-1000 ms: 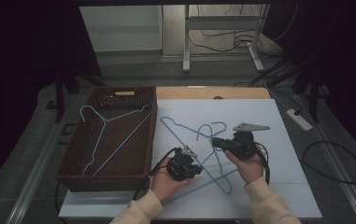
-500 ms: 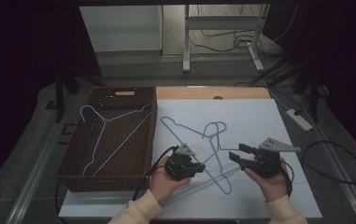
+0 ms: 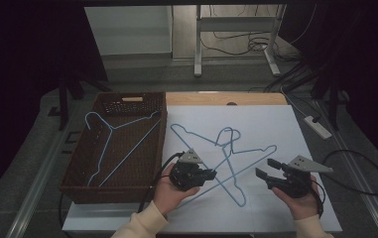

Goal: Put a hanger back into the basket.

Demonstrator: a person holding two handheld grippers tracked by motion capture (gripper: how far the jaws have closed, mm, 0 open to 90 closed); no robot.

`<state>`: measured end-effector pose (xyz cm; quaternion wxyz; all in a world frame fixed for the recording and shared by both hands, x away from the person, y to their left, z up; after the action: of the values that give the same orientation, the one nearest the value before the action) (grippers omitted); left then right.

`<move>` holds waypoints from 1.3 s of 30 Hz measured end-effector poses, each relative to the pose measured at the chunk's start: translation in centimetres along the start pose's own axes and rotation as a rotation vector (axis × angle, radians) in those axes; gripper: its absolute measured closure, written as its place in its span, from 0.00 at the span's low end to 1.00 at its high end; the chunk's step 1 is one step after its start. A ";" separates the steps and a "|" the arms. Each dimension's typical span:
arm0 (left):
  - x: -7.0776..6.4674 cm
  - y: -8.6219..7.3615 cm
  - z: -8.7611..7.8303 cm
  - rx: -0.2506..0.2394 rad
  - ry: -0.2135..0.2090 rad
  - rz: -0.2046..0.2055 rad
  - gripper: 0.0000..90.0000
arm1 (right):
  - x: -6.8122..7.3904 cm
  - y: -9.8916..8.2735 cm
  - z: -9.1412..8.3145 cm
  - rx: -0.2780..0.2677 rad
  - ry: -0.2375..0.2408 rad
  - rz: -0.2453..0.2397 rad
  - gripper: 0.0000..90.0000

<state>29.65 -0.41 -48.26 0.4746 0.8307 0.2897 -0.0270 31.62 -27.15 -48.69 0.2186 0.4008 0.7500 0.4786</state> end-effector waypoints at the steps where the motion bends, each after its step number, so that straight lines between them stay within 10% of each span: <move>1: -0.1 0.2 -0.3 -0.011 -0.002 -0.001 0.95 | -0.1 -0.1 0.0 0.003 -0.001 -0.001 0.42; 39: 1.0 3.2 -12.3 -0.235 0.053 0.014 0.95 | -1.0 -0.5 0.3 0.007 -0.016 -0.003 0.43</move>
<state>29.24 8.76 -39.37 0.5612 0.7717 0.2975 0.0324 32.22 -27.94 -49.29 0.2239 0.4042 0.7507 0.4722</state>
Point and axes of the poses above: each handheld gripper's, and its own axes: z roughly forward along the jaws, y roughly out of its top, x roughly to its left, the point moved 5 cm from there along z, roughly forward along the jaws, and after that the axes turned 5 degrees about -y, right-handed, at the moved point
